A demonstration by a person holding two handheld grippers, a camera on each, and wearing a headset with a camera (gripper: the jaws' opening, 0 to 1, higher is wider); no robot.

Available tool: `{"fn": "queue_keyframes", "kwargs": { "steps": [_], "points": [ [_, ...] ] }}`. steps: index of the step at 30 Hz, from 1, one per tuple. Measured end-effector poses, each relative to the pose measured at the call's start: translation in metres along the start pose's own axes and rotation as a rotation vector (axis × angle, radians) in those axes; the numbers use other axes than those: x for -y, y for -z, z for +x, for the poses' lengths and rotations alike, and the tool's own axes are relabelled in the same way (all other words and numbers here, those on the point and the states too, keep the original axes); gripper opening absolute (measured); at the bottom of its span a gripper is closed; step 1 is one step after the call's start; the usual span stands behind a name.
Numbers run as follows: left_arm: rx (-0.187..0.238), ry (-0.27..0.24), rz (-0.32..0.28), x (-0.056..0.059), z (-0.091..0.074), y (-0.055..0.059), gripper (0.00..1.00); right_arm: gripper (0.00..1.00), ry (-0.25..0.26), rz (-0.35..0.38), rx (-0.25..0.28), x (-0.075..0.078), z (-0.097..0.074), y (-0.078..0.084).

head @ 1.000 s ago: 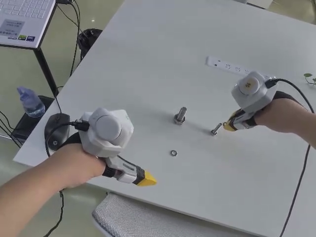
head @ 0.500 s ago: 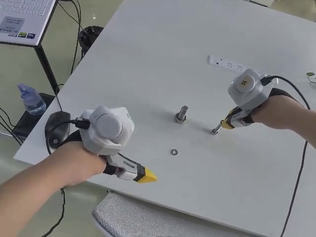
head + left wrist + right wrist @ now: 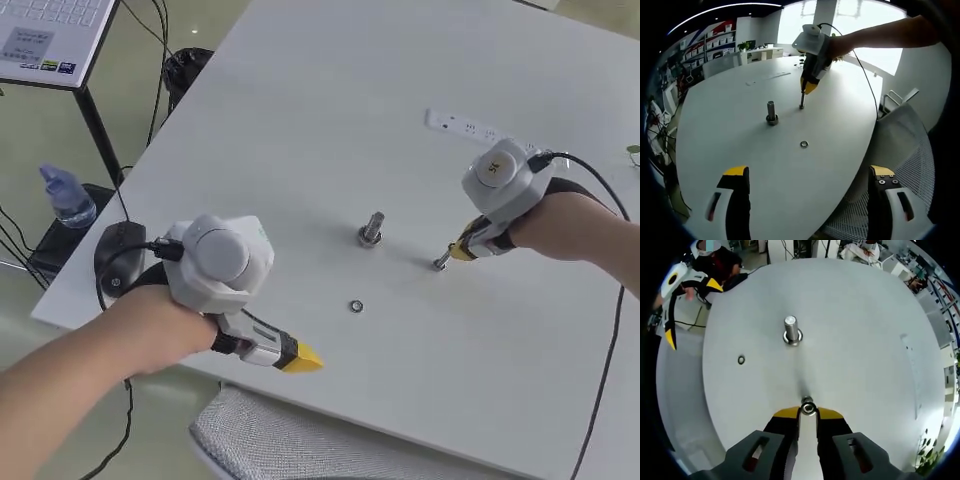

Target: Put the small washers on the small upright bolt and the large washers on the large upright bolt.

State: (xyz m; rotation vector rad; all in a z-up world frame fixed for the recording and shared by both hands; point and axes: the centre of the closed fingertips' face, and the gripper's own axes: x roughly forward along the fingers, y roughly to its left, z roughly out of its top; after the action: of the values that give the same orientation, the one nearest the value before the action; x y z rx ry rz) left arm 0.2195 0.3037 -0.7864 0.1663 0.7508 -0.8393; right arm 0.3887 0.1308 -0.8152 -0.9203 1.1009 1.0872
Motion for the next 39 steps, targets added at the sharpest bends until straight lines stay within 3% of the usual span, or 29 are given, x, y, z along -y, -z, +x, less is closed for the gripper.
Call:
{"fn": "queue_keyframes", "kwargs": {
  "steps": [39],
  "points": [
    [-0.02, 0.002, -0.027, -0.002, -0.005, 0.009, 0.94, 0.13, -0.008, -0.007, -0.014, -0.004, 0.022, 0.006]
  ]
}}
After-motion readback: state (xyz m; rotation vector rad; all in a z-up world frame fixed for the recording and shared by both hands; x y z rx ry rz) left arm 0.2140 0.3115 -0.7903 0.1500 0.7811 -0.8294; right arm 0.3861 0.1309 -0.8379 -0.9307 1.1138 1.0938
